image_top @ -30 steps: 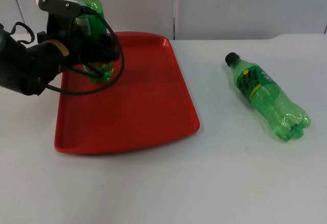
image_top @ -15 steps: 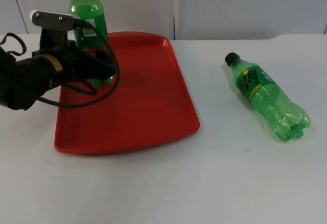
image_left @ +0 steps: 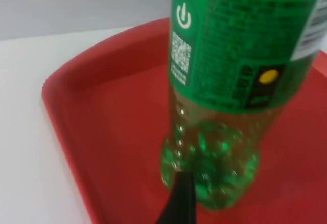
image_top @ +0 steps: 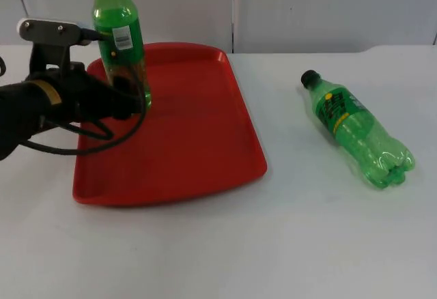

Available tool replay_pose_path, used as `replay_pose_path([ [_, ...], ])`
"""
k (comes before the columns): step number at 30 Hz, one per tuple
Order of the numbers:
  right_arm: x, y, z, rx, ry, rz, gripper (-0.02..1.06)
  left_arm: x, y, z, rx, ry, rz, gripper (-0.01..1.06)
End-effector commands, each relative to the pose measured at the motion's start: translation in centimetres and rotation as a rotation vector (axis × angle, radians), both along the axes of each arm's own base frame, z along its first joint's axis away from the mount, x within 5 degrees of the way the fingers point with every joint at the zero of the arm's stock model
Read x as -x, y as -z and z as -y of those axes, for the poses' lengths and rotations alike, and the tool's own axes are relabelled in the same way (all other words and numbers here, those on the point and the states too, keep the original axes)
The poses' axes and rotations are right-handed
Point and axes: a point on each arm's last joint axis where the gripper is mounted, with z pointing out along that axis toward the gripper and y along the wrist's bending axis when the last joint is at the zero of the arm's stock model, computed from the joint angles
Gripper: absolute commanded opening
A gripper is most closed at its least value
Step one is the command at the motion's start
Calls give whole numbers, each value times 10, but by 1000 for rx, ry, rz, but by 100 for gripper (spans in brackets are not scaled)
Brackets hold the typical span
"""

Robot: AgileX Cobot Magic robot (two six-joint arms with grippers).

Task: Place the bottle upright on the tray.

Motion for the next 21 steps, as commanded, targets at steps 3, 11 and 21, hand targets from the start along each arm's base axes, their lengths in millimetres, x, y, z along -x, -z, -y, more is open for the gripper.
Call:
replay_pose_path([
  [3, 0, -1, 0, -3, 1, 11, 104, 14, -14, -2, 54, -27, -34, 73],
  [11, 0, -1, 0, -3, 1, 11, 104, 36, -59, -4, 86, -52, -134, 73],
  [21, 0, -1, 0, -3, 1, 11, 104, 74, -159, -20, 86, -181, -99, 73],
])
